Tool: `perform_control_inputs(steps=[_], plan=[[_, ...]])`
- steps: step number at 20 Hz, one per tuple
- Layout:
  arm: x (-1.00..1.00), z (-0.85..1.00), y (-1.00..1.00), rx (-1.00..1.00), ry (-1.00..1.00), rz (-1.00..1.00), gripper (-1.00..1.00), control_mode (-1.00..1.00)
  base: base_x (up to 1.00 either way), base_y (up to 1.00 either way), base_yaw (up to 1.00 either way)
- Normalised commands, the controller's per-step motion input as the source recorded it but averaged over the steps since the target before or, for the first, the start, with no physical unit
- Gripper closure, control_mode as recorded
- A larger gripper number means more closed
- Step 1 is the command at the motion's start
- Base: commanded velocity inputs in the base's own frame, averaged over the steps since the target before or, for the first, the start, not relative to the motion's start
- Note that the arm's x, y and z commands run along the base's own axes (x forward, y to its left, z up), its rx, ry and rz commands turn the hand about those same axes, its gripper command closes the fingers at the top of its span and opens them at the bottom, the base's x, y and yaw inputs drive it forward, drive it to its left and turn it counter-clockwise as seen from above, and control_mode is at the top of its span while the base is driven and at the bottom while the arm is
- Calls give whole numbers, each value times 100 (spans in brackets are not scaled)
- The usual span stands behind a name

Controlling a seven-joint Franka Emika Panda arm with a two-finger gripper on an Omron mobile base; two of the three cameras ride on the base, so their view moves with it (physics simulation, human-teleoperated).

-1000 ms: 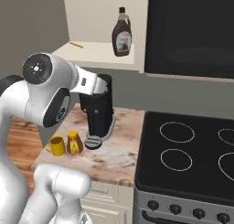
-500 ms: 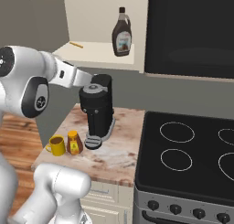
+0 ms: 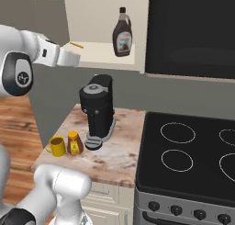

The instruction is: Pick the syrup bottle and honey bottle from the cabinet and place them next to the mug.

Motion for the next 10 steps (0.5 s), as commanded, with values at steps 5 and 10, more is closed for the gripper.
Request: perform_control_inputs(steps=[5, 10], plan=[[66, 1, -6, 0, 4, 7, -100, -100, 0, 0, 0], [52, 0, -7, 0, 6, 5, -100, -100, 0, 0, 0]])
